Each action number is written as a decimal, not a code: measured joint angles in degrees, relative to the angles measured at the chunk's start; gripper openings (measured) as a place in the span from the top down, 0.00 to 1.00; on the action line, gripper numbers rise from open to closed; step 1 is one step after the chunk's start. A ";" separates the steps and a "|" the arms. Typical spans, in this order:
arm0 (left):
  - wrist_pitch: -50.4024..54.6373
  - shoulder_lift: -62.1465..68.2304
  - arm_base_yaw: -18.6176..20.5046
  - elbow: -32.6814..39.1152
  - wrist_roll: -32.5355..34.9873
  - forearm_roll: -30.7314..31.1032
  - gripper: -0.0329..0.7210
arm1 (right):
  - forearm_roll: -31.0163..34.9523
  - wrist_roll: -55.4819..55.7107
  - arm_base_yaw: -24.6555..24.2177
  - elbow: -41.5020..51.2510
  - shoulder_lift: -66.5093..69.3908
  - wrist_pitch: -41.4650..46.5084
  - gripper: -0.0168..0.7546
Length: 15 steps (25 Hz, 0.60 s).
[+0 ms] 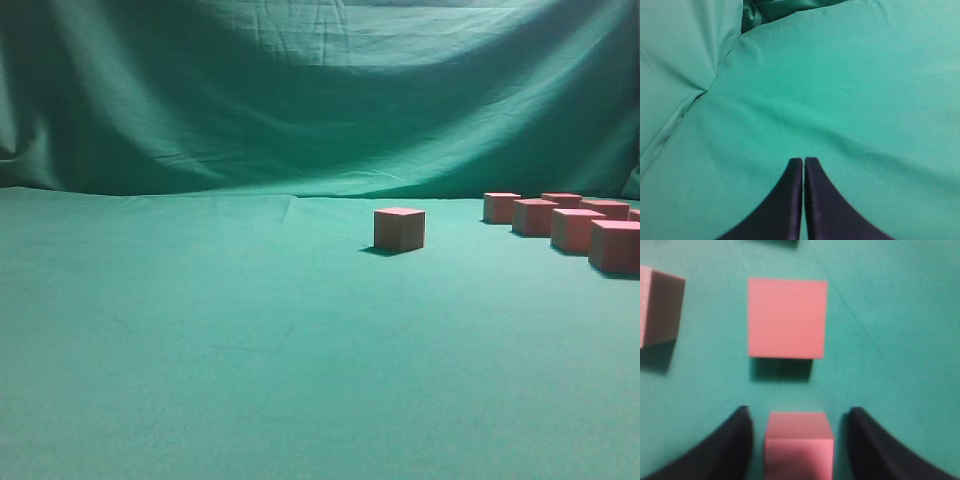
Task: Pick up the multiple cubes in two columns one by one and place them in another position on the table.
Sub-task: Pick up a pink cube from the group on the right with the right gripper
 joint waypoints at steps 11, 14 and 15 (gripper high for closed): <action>0.00 0.00 0.00 0.00 0.00 0.00 0.96 | 2.49 -3.05 1.38 -7.84 -1.21 13.09 0.65; 0.00 0.00 0.00 0.00 0.00 0.00 0.96 | 7.20 -11.33 5.36 -14.47 -2.86 20.03 0.65; 0.00 0.00 0.00 0.00 0.00 0.00 0.96 | 8.39 -14.03 6.89 -17.36 -2.96 21.92 0.65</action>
